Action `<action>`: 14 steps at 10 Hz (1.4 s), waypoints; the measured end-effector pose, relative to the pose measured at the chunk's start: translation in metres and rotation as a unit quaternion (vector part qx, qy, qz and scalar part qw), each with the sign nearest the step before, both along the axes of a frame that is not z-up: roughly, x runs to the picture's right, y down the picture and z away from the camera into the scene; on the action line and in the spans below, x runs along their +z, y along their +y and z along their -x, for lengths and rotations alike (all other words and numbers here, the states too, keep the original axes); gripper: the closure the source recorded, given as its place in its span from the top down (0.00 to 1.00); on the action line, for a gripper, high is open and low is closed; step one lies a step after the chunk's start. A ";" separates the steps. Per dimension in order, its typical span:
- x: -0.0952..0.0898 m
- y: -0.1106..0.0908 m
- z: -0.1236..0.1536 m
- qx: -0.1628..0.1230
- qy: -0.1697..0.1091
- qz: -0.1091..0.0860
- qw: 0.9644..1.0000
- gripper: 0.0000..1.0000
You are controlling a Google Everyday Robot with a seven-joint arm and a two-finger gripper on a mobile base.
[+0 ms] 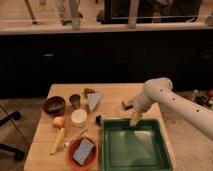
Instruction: Place eraser in paper cup
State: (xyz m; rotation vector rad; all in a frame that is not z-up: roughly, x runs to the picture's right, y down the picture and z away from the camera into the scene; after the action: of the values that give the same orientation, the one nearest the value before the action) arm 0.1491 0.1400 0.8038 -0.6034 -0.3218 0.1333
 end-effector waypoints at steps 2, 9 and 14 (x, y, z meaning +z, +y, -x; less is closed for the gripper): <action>0.006 0.006 -0.011 0.006 0.002 0.002 1.000 0.80; 0.028 0.009 -0.007 0.027 0.001 0.010 1.000 0.80; 0.036 0.009 -0.012 0.037 0.004 0.017 0.999 0.72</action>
State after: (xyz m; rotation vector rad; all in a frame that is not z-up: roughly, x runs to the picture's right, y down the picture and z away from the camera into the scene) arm 0.1607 0.1494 0.8401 -0.6240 -0.3355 0.2121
